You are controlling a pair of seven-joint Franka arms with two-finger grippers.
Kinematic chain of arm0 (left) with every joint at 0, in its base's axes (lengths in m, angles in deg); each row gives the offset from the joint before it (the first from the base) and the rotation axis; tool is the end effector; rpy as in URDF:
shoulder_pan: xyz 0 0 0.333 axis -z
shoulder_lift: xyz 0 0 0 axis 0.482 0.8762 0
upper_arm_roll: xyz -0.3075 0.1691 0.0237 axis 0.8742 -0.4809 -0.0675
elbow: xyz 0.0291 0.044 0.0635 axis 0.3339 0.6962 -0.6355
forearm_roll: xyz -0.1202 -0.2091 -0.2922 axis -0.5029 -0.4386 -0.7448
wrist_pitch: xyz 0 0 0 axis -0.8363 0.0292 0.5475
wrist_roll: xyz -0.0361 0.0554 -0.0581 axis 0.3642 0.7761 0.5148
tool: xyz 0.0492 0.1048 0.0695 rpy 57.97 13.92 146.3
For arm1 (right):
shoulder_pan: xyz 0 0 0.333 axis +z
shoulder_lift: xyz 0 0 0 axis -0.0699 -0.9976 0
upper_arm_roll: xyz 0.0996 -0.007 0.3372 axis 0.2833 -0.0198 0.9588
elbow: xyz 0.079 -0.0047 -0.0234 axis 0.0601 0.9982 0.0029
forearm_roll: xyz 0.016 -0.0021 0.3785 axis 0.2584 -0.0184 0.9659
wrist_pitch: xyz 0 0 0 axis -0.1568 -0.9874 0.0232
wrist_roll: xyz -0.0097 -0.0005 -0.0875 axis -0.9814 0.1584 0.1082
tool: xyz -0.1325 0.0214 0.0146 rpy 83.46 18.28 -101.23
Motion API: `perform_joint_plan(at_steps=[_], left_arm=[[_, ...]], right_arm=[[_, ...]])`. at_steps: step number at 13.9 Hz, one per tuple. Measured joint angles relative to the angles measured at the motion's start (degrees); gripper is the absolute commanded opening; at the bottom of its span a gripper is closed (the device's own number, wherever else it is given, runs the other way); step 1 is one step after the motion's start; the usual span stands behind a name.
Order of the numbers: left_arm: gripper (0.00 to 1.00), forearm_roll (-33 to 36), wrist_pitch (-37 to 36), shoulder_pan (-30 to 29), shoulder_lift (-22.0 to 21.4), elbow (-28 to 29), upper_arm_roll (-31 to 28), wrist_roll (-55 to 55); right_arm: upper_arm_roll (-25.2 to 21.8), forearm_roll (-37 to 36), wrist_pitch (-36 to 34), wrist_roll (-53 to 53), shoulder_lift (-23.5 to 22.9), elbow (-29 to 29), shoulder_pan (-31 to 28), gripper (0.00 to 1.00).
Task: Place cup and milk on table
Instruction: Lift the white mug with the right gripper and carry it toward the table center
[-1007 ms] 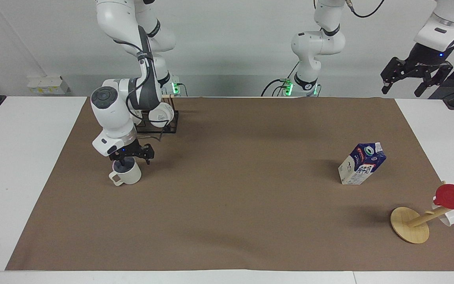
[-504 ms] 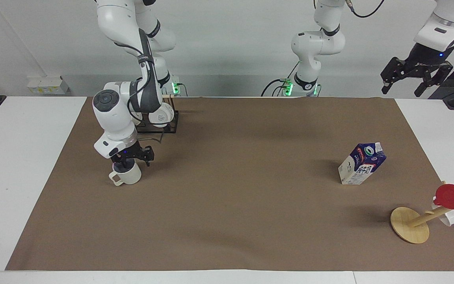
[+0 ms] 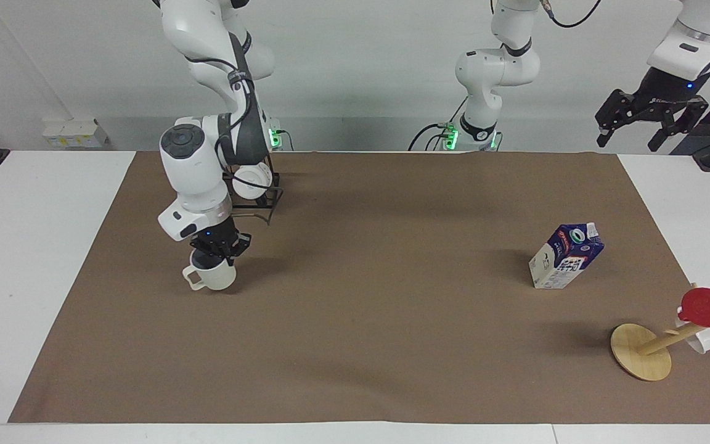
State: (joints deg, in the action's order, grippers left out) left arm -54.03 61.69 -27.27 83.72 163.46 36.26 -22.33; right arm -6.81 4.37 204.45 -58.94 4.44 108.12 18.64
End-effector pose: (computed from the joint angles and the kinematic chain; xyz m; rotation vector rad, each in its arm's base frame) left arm 0.5207 0.0134 0.6989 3.1106 -0.2738 0.1474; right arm 0.6094 0.0921 0.4277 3.1090 -0.0546 0.1337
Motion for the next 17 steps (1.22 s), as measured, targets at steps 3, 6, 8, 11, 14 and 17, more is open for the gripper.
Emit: perform_joint_plan(at_steps=[3, 6, 8, 11, 14, 17], left_arm=[[1.00, 0.0, 0.0, 0.0, 0.0, 0.0, 0.0, 0.0], [1.00, 0.0, 0.0, 0.1, 0.0, 0.0, 0.0, 0.0], [1.00, 0.0, 0.0, 0.1, 0.0, 0.0, 0.0, 0.0], [1.00, 0.0, 0.0, 0.2, 0.0, 0.0, 0.0, 0.0], [1.00, 0.0, 0.0, 0.2, 0.0, 0.0, 0.0, 0.0], [1.00, 0.0, 0.0, 0.2, 0.0, 0.0, 0.0, 0.0]], right_arm=[[0.1, -0.1, -2.7, 7.3, 0.0, -3.4, 4.6, 0.00], [0.2, -0.1, -2.7, 13.4, 0.0, -3.9, 9.5, 0.00], [0.2, -0.1, -2.7, 16.4, -0.2, -4.7, 12.1, 0.00], [0.3, -0.1, -2.7, 22.8, -3.1, -8.0, 16.6, 0.00], [0.3, -0.1, -2.8, 28.4, -7.4, -11.7, 20.4, 0.00], [0.3, -0.1, -1.6, 30.8, -10.4, -12.8, 22.6, 0.00]])
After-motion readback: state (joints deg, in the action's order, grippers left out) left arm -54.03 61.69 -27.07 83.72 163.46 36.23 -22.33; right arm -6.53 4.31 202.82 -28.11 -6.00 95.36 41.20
